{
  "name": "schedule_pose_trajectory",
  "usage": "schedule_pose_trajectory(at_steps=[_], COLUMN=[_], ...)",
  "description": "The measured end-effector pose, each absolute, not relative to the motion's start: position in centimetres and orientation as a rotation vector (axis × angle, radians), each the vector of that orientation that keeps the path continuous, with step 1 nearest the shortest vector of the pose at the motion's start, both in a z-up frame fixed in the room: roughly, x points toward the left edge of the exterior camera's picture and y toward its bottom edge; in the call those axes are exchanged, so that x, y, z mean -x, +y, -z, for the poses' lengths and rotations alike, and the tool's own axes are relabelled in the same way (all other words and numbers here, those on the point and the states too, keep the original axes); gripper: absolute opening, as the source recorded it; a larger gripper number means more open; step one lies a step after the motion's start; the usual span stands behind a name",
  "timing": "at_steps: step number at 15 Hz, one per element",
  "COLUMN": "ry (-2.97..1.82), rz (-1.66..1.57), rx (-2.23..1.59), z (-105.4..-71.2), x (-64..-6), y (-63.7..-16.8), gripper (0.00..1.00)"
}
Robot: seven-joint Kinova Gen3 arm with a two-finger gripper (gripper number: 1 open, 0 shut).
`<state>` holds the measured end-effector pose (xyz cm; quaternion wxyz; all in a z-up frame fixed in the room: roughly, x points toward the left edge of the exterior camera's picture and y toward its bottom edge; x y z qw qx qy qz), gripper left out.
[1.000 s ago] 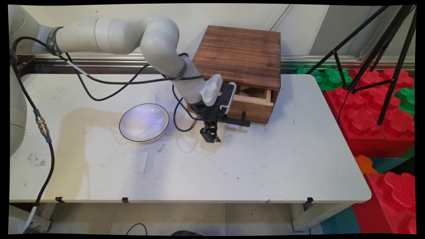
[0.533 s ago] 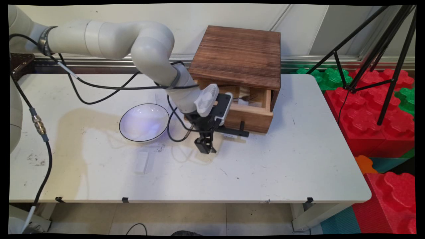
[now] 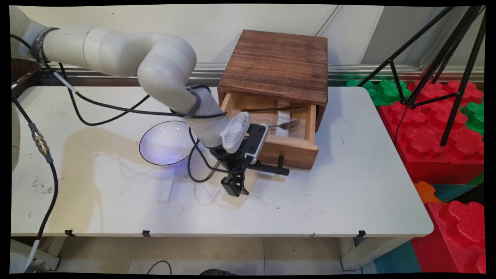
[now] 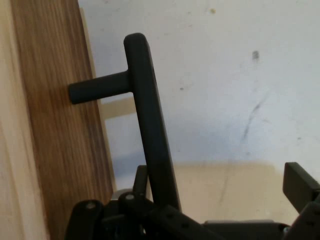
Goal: Open the drawer
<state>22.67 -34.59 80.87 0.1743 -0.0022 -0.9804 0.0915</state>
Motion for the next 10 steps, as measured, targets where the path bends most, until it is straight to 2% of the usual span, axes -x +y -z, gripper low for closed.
schedule_pose_trajectory(at_steps=[10], ry=[-2.764], rz=[-0.218], rx=[0.021], z=[-81.2], x=[-21.6], y=[-30.6], gripper=[1.0])
